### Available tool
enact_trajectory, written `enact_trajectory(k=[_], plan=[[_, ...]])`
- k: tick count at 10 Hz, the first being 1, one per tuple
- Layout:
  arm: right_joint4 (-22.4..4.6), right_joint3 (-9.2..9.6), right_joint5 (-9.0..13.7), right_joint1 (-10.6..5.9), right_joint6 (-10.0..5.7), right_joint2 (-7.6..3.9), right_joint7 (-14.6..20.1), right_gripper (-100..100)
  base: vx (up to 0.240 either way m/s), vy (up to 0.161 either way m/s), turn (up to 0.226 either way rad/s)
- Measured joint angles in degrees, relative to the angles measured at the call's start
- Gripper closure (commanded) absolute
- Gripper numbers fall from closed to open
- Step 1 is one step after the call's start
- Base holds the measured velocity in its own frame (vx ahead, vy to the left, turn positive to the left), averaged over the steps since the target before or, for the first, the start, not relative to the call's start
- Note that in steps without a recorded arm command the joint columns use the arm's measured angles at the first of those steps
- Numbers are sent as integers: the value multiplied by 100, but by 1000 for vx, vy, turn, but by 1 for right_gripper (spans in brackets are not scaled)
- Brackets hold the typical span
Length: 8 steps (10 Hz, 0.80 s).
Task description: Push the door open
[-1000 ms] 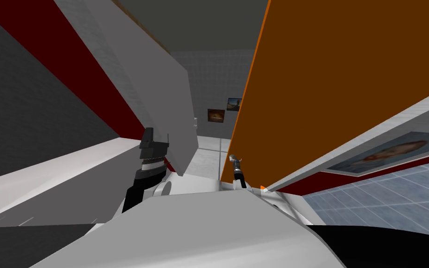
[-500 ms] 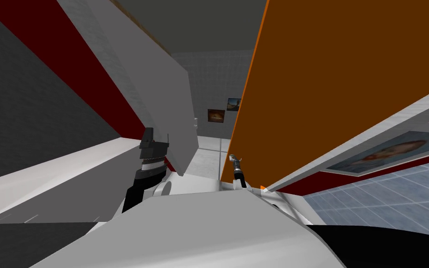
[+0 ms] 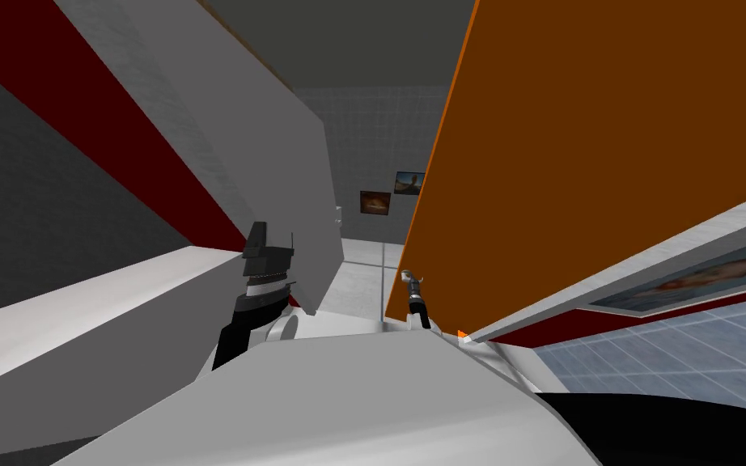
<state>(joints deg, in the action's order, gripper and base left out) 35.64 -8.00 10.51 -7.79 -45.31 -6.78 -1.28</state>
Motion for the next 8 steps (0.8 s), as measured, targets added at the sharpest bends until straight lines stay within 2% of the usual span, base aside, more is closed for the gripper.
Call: enact_trajectory(k=[1,2,3,6,7,8], plan=[[-171,-51,32,-117,-63,-26,-6,100,162,18,-33],[-159,-97,58,-102,-86,-27,-24,100,163,20,-55],[-288,-146,87,-158,-155,-34,-41,100,131,12,-20],[-128,-256,154,-47,-65,-40,-92,100,161,30,-43],[161,-302,179,112,77,1,-146,100,128,15,-29],[104,-335,198,68,67,-18,-163,100,59,-6,0]])
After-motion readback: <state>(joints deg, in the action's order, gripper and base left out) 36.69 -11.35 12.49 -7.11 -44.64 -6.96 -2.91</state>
